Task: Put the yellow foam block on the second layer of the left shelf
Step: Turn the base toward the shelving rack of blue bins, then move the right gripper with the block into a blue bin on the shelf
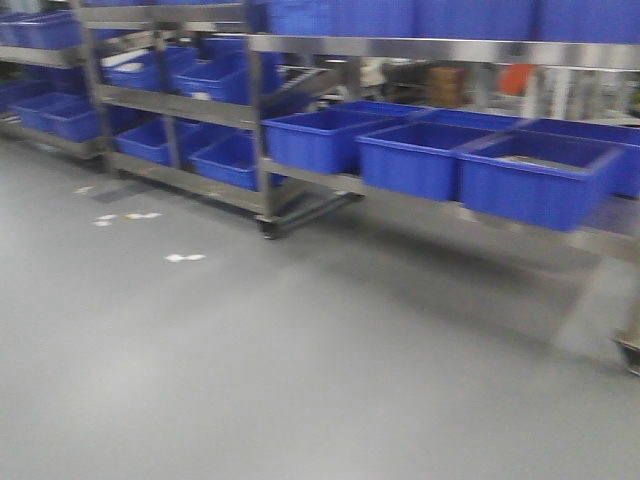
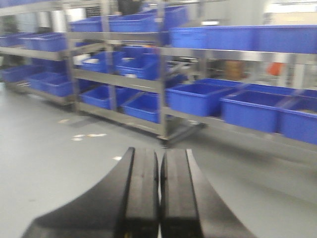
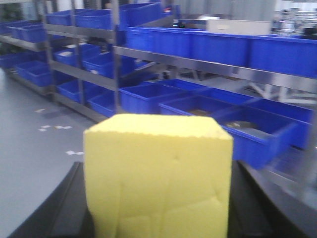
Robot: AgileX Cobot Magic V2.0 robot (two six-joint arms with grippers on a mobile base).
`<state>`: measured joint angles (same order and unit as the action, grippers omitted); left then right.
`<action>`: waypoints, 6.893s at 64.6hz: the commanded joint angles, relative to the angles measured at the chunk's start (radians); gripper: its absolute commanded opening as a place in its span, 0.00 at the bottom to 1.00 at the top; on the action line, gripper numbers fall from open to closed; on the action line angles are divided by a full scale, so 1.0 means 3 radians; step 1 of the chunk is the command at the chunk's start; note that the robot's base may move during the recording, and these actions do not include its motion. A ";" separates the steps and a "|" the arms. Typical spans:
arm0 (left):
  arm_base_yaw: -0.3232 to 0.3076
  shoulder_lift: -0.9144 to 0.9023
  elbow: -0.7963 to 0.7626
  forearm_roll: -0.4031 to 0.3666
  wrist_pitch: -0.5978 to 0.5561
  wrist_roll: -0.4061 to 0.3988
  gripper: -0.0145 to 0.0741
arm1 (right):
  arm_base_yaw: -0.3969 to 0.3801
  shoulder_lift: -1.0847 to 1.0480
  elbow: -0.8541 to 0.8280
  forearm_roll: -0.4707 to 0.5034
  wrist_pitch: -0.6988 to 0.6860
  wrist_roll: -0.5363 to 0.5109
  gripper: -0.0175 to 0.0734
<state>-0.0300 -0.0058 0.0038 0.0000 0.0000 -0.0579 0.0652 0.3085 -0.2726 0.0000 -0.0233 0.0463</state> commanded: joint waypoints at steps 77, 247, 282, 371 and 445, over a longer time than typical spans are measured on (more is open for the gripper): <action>0.0000 -0.0068 0.0089 -0.0019 -0.0270 -0.0011 0.30 | -0.0019 0.0027 -0.0089 0.0000 -0.0323 -0.0027 0.67; 0.0000 -0.0068 0.0089 -0.0019 -0.0270 -0.0011 0.30 | -0.0019 0.0027 -0.0089 0.0000 -0.0323 -0.0027 0.67; 0.0000 -0.0068 0.0089 -0.0019 -0.0270 -0.0011 0.30 | -0.0019 0.0027 -0.0089 0.0000 -0.0323 -0.0027 0.67; 0.0000 -0.0068 0.0089 -0.0019 -0.0270 -0.0011 0.30 | -0.0019 0.0026 -0.0089 0.0000 -0.0334 -0.0027 0.67; 0.0000 -0.0068 0.0089 -0.0019 -0.0270 -0.0011 0.30 | -0.0019 0.2454 -0.1497 -0.0021 -0.0578 -0.0024 0.85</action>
<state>-0.0300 -0.0058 0.0038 0.0000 0.0000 -0.0579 0.0652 0.9954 -0.6586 0.0000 -0.0762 0.0448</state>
